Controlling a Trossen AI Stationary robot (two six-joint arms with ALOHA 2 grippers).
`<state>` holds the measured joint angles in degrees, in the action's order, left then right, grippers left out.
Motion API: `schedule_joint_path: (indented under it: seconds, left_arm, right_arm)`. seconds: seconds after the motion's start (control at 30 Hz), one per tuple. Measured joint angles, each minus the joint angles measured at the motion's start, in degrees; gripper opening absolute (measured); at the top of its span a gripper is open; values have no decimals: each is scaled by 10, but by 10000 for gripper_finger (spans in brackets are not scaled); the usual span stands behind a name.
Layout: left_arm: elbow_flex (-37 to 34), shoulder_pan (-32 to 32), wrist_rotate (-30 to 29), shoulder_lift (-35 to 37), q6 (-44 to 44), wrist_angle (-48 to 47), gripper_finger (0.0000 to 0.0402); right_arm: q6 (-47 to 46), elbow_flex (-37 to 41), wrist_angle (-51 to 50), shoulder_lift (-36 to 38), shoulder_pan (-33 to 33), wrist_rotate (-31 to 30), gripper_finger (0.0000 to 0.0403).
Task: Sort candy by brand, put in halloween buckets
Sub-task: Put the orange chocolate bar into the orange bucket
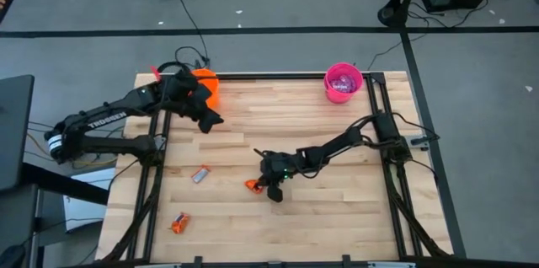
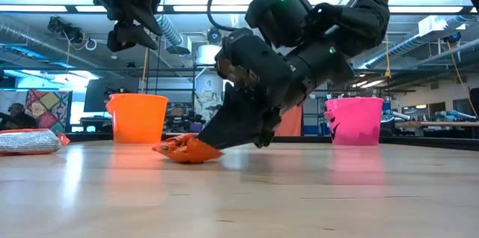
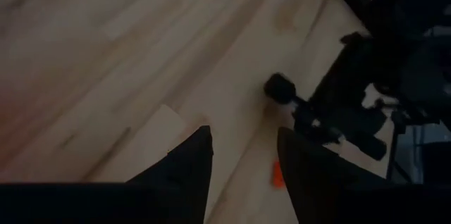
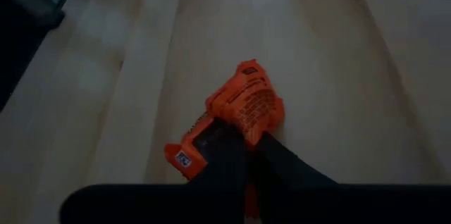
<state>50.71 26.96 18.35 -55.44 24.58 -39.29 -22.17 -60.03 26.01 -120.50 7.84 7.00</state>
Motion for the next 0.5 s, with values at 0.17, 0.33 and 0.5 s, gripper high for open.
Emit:
schedule_joint_path:
  seconds: [0.17, 0.33, 0.5]
  left_arm:
    - [-60, -32, -12, 1, 83, 77, 164]
    - [-166, -43, 70, -1, 197, 281, 164]
    - [-252, -52, 95, -1, 326, 526, 164]
  right_arm:
    - [-32, 0, -2, 36, -1, -105, 26]
    - [21, 0, -12, 78, -2, -198, 14]
    - [63, 0, -12, 112, 1, -260, 18]
